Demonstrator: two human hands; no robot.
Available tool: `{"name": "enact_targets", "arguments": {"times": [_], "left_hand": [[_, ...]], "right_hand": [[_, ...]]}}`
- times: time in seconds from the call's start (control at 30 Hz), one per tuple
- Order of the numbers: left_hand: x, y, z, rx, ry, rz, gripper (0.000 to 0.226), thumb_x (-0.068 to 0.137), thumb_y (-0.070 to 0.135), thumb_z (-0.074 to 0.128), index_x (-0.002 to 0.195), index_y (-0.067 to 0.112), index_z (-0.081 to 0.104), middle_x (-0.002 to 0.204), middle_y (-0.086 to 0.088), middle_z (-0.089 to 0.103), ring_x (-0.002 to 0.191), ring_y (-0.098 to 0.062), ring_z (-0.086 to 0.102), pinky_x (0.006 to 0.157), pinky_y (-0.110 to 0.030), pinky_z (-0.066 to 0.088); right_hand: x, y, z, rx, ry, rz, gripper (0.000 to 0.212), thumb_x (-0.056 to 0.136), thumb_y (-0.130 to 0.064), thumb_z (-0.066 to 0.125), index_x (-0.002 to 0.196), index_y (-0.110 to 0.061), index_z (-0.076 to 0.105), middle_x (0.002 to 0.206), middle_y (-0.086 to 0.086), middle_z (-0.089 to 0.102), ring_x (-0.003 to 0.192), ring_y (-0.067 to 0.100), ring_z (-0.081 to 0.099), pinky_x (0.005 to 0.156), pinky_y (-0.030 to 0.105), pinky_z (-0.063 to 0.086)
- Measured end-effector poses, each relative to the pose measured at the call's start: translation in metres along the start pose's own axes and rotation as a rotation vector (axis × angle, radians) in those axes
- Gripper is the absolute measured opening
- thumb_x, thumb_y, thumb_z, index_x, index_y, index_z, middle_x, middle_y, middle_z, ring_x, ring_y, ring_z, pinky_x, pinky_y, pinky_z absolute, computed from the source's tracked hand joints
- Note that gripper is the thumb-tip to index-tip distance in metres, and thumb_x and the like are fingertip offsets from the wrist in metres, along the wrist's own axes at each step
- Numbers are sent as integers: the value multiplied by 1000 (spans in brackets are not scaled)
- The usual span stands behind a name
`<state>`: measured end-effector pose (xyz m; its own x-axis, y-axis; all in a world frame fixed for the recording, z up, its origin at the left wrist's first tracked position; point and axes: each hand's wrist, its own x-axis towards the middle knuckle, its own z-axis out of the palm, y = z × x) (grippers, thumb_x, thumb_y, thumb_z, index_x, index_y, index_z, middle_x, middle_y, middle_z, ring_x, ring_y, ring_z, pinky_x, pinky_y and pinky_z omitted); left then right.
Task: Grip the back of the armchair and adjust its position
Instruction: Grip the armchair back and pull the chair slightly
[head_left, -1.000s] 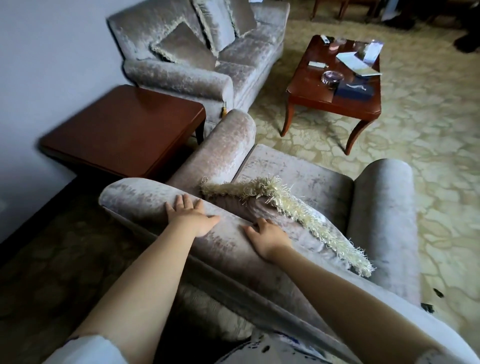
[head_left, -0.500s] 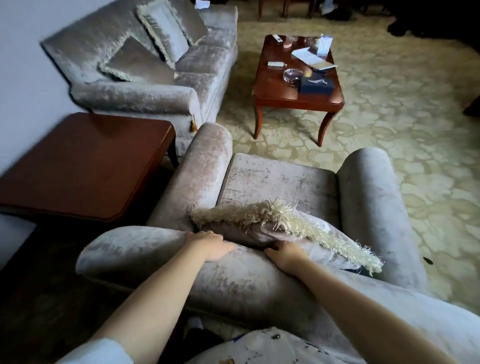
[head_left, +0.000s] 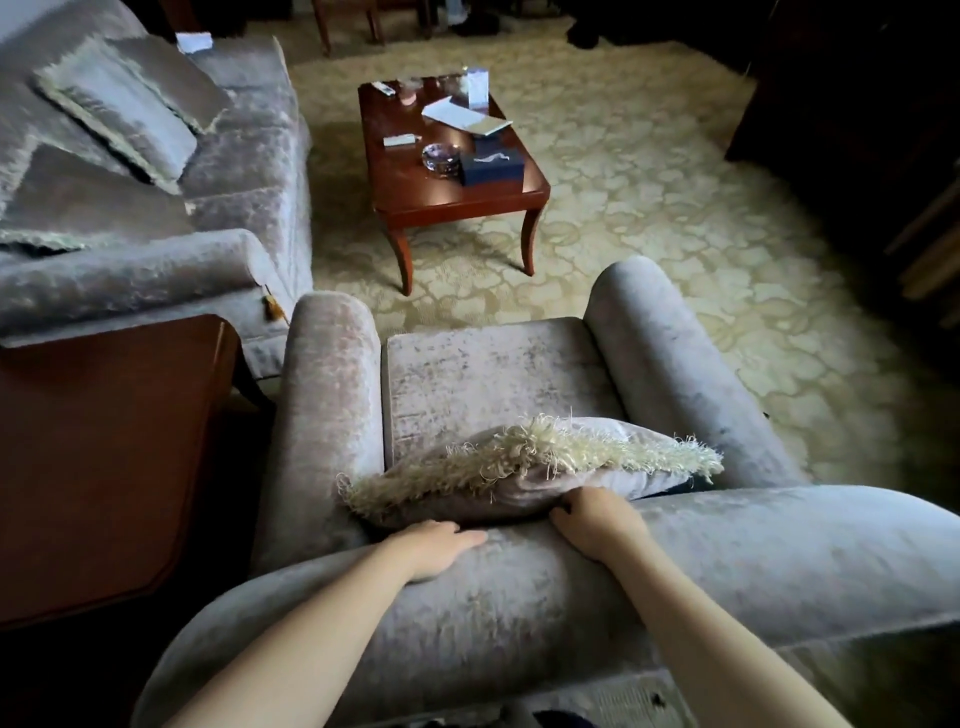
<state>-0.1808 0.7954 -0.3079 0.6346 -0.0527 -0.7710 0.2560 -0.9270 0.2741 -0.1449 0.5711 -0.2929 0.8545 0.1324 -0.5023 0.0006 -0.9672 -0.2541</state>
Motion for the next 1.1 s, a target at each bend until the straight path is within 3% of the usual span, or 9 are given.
{"name": "enact_targets", "arguments": {"times": [0.17, 0.37, 0.47, 0.6, 0.67, 0.97, 1.1], "left_hand": [[10, 2, 2, -12, 13, -54, 76, 84, 71, 29, 139, 21, 46, 150, -8, 36, 133, -25, 39, 108, -36, 32], [19, 20, 5, 13, 25, -134, 80, 86, 69, 29, 142, 13, 38, 152, -12, 31, 135, -29, 36, 110, -41, 29], [23, 20, 8, 27, -35, -90, 62, 95, 56, 24, 145, 22, 32, 153, -12, 29, 136, -29, 34, 110, -37, 29], [37, 28, 4, 41, -114, -61, 59, 97, 52, 26, 145, 19, 34, 153, -14, 30, 137, -28, 32, 110, -35, 28], [44, 35, -2, 44, -145, -23, 53, 99, 45, 26, 144, 18, 35, 152, -16, 29, 137, -29, 32, 108, -32, 26], [50, 26, -17, -5, -28, -44, 55, 94, 49, 35, 129, 11, 56, 139, -15, 49, 121, -26, 50, 95, -28, 37], [41, 15, -8, -10, 70, -41, 59, 90, 55, 37, 123, 12, 61, 134, -13, 55, 115, -25, 54, 92, -28, 42]], "right_hand": [[-14, 0, -3, 12, -21, -30, 40, 92, -41, 41, 106, -12, 64, 117, 14, 66, 105, 31, 62, 81, 32, 46], [-19, 10, -8, 14, -32, -57, 38, 88, -43, 45, 100, -11, 62, 114, 15, 66, 103, 32, 62, 79, 32, 46], [-15, 14, -5, 23, -58, -68, 31, 87, -44, 45, 91, -17, 59, 109, 13, 68, 99, 32, 63, 72, 31, 41], [1, 17, -3, -9, -73, -73, 39, 86, -46, 46, 111, -21, 63, 117, 8, 67, 107, 30, 62, 83, 33, 46], [10, 17, -4, -7, -74, -67, 40, 85, -47, 45, 110, -22, 64, 118, 7, 67, 107, 29, 62, 85, 32, 46], [12, -1, -10, -4, -48, -87, 39, 88, -44, 45, 110, -18, 63, 117, 10, 67, 106, 30, 62, 84, 33, 47], [3, 2, -8, 14, -34, -77, 33, 89, -42, 44, 96, -15, 62, 110, 12, 68, 100, 31, 63, 76, 32, 46]]}}
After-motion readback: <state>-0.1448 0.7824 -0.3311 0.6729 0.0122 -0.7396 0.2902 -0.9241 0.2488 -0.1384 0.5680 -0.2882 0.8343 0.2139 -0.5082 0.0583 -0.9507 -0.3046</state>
